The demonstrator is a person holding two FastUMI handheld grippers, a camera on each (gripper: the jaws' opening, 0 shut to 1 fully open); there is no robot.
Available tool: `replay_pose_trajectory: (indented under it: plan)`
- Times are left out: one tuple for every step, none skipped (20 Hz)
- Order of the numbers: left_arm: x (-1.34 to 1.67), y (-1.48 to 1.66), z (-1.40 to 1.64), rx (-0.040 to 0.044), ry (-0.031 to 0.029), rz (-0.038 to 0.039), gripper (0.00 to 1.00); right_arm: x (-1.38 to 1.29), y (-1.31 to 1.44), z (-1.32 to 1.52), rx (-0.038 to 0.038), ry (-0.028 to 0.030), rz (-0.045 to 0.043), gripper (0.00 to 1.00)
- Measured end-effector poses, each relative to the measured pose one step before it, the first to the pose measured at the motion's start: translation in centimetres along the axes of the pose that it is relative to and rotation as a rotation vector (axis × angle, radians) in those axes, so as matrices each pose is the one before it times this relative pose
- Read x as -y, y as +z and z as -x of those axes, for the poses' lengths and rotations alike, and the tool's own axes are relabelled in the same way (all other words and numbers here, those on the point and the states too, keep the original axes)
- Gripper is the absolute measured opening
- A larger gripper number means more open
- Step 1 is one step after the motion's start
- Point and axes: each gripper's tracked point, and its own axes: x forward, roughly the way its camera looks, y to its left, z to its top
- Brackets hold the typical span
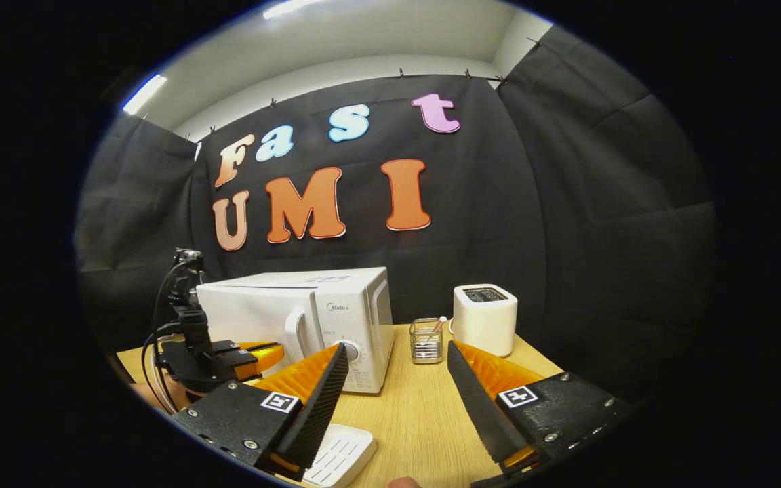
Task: Open the microwave oven with the left hand, put the food in, and close the microwave oven.
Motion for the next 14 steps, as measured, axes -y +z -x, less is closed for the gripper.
replay_pose_trajectory:
  plan:
    - [0.049,-0.003,-0.334,0.01382,-0.00253,0.01869,0.08,0.153,-0.07,0.183,0.00004,-0.00074,0.0066,0.92]
    - [-0.167,0.224,-0.028,0.00467,0.00142,0.01212,0.1,0.081,0.102,-0.06,-0.00108,-0.00033,0.00582,0.92]
    - [-0.153,0.036,-0.133,-0.00403,0.00119,0.01005,0.02,-0.003,-0.03,-0.198,-0.00238,-0.0003,0.00432,0.92]
    - [0.199,-0.116,-0.155,-0.00121,-0.00497,0.00255,0.0,-0.099,-0.08,-0.139,-0.00135,0.00318,0.00405,0.92]
    - [0.444,0.071,-0.051,-0.00124,-0.01251,-0.00443,0.01,0.06,0.018,0.075,-0.00224,-0.00116,0.00305,0.92]
    - [0.493,0.049,-0.148,-0.00123,-0.00539,-0.00857,0.0,-0.037,0.052,-0.088,0.00195,0.00108,0.00054,0.92]
    - [0.261,0.11,-0.24,0.0007,0.00521,-0.02119,0.0,-0.246,0.257,-0.01,0.0038,-0.00058,-0.00158,0.92]
    - [-0.35,0.211,-0.773,0.00398,0.02297,-0.02561,0.0,-0.202,0.257,-0.038,0.00606,0.00136,-0.00345,0.92]
    - [0.584,-0.187,0.16,-0.00895,-0.01795,0.00468,0.0,-0.378,0.152,0.075,0.00176,0.00665,-0.00239,0.92]
    - [0.54,0.26,-0.2,0.01103,-0.00976,0.00261,0.0,-0.224,0.07,0.069,-0.00277,0.00219,-0.00236,0.92]
    - [-0.067,0.104,0.032,-0.00829,0.00455,-0.00297,0.0,-0.112,0.204,0.158,0.00187,0.00195,-0.00047,0.92]
    - [-0.201,0.21,-0.111,0.00308,0.00681,-0.00028,0.0,0.014,0.285,0.132,0.00516,-0.00242,0.00148,0.92]
    - [-0.273,0.34,0.329,0.00867,0.01542,-0.00547,0.01,-0.037,0.223,0.27,0.00443,-0.00089,0.0027,0.92]
    - [-0.239,0.717,0.52,0.00912,0.00729,-0.00303,0.01,0.061,0.36,0.132,0.00498,-0.00545,0.00315,0.92]
